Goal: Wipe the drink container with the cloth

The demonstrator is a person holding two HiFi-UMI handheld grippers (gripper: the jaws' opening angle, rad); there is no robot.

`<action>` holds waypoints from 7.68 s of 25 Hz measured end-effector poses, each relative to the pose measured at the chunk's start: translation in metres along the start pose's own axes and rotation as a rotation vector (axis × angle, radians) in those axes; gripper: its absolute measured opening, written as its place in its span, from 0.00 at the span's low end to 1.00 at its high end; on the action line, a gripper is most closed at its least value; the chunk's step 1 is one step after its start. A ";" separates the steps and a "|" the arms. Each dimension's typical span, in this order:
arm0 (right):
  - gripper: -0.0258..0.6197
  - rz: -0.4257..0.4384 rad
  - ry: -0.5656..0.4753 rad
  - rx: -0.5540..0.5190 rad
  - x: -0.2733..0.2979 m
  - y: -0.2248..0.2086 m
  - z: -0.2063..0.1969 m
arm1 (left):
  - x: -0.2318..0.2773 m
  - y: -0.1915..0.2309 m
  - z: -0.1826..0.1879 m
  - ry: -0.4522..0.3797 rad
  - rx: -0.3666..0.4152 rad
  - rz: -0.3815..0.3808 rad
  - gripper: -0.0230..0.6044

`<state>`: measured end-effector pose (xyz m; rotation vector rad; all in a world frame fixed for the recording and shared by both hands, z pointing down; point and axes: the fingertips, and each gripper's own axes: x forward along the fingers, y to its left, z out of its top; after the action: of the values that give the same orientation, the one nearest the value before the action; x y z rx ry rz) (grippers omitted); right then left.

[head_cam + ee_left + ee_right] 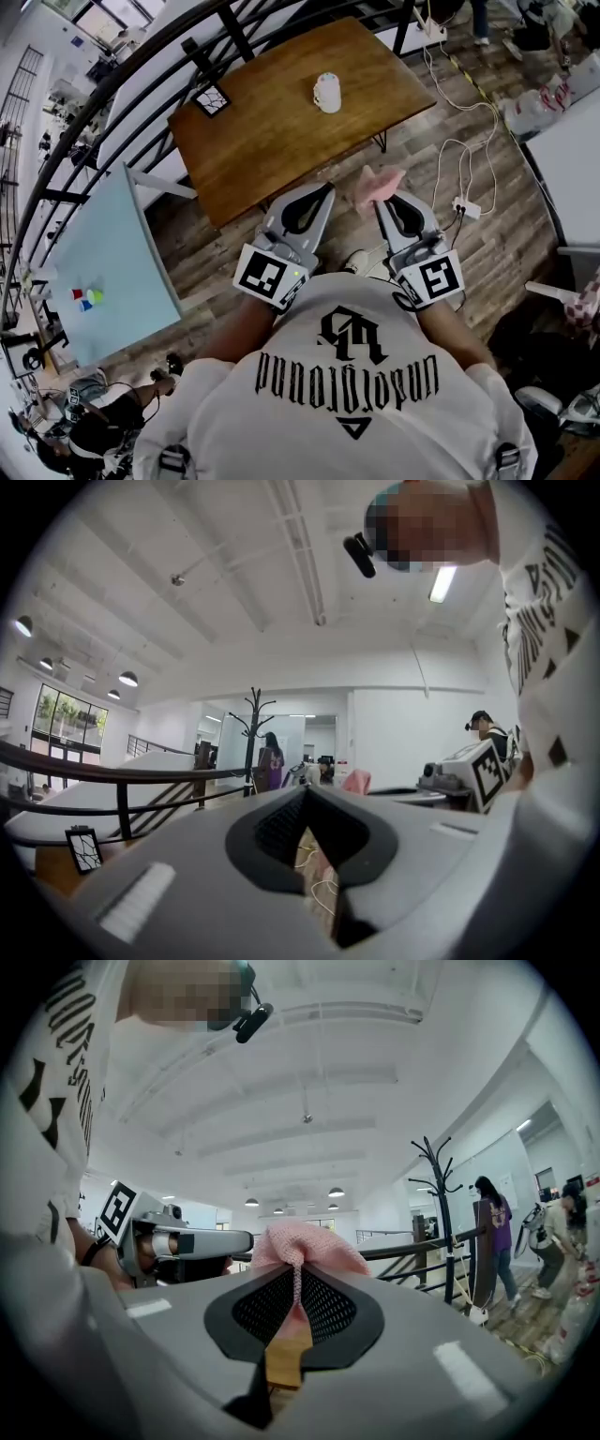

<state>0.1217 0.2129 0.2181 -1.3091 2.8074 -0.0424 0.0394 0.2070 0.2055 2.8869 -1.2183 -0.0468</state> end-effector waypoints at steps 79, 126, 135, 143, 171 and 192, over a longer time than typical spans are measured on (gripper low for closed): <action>0.08 -0.269 0.450 0.271 0.352 -0.183 -0.362 | 0.188 0.311 -0.244 0.240 -0.174 -0.101 0.11; 0.08 -0.119 0.524 0.156 0.328 -0.234 -0.358 | 0.226 0.326 -0.279 0.316 -0.207 -0.071 0.11; 0.08 0.055 0.591 0.111 0.337 -0.252 -0.371 | 0.236 0.336 -0.287 0.353 -0.219 -0.035 0.11; 0.08 0.230 0.736 0.190 0.336 -0.254 -0.429 | 0.249 0.346 -0.298 0.346 -0.211 -0.010 0.11; 0.08 0.562 0.687 0.140 0.391 -0.273 -0.424 | 0.259 0.364 -0.310 0.375 -0.210 0.057 0.11; 0.08 0.882 0.663 0.163 0.441 -0.243 -0.398 | 0.251 0.365 -0.305 0.397 -0.286 0.112 0.11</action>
<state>0.0043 -0.2786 0.6134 0.0989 3.5191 -0.7599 -0.0376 -0.2286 0.5116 2.4256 -1.1803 0.3101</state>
